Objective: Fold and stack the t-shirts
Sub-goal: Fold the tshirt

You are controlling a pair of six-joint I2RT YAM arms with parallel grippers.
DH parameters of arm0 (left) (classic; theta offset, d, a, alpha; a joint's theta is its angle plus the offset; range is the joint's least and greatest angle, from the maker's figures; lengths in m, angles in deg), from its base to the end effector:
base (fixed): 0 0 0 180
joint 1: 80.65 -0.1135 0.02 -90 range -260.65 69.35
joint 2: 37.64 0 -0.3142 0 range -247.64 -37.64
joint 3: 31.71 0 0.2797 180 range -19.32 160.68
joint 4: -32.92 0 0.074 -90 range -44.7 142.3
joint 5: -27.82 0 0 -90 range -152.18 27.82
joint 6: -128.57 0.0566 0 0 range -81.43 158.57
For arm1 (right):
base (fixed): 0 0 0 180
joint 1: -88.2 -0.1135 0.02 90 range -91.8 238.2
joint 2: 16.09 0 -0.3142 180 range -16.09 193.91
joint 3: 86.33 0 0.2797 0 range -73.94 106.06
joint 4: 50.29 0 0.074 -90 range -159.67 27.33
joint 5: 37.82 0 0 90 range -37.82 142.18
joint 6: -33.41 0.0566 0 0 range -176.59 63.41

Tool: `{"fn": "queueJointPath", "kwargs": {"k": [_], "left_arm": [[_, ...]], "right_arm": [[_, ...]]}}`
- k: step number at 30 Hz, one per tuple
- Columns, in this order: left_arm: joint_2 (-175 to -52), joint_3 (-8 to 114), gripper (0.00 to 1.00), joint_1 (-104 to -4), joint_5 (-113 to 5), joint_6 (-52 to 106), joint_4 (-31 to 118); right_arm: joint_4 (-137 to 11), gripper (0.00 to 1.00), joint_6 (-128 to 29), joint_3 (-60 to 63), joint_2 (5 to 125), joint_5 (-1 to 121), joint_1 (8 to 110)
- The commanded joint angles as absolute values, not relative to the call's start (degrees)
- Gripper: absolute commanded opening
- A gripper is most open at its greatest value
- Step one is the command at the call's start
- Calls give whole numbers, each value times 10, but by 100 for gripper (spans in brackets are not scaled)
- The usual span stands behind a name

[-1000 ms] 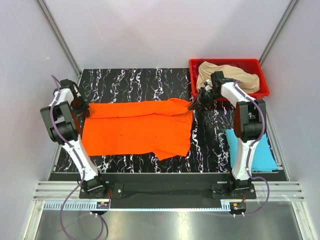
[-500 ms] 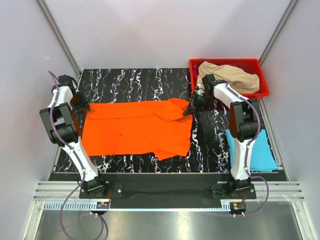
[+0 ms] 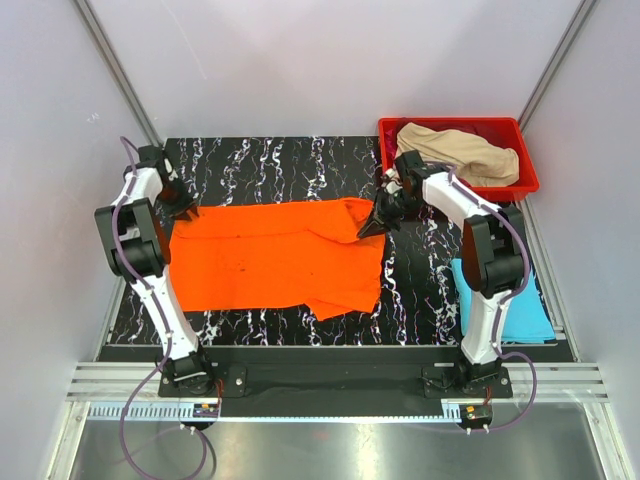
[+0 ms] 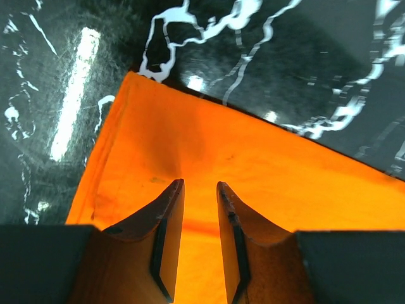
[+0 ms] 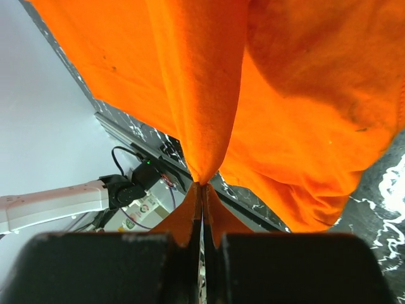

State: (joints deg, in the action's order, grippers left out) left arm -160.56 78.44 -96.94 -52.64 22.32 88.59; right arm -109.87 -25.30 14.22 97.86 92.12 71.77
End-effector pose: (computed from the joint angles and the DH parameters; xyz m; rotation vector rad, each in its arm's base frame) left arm 0.4934 0.1344 0.1947 -0.7303 2.6585 -0.2298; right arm 0.4252 0.1633 0.2236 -0.2189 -2.8988 -1.1404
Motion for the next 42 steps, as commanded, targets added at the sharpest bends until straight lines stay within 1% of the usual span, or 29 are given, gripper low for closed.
{"fn": "queueJointPath", "kwargs": {"k": [1,9,17,19,21,24,25,26,28,29,32,33,35,36,38,39,42], "left_arm": [[-1606,796,32,-973,-523,235,876],[-1614,828,32,-974,-520,234,884],[-1611,832,32,-973,-519,229,883],[-1609,834,34,-972,-513,227,885],[-1591,830,38,-963,-508,227,885],[-1542,794,42,-944,-492,221,877],[-1527,757,43,-936,-484,220,862],[-1496,738,43,-926,-463,213,853],[-1469,683,44,-879,-436,204,814],[-1445,667,45,-833,-412,195,799],[-1425,629,47,-753,-368,185,733],[-1428,631,48,-696,-364,191,725],[-1445,650,49,-642,-367,206,711],[-1452,659,49,-597,-372,209,708],[-1475,684,50,-560,-396,218,691],[-1483,689,52,-526,-410,223,684],[-1529,738,52,-475,-448,243,708]], "right_arm": [[-1064,1,-231,125,933,918,704],[-998,2,-161,104,950,938,679],[-947,2,-98,96,953,956,660],[-936,11,-94,97,962,966,651],[-965,20,-123,117,970,982,652],[-1016,33,-183,149,962,940,693],[-1020,47,-196,154,954,919,704],[-1025,51,-207,166,954,911,713],[-1043,52,-240,181,974,900,734],[-1049,52,-244,196,984,901,740],[-1042,54,-235,208,1005,887,755],[-1034,54,-232,211,1009,882,755],[-1035,54,-232,220,1023,865,759],[-1042,54,-233,222,1028,863,760],[-1040,54,-232,219,1037,867,770],[-1040,53,-235,217,1038,868,773],[-1052,53,-250,211,1033,864,781]]}}
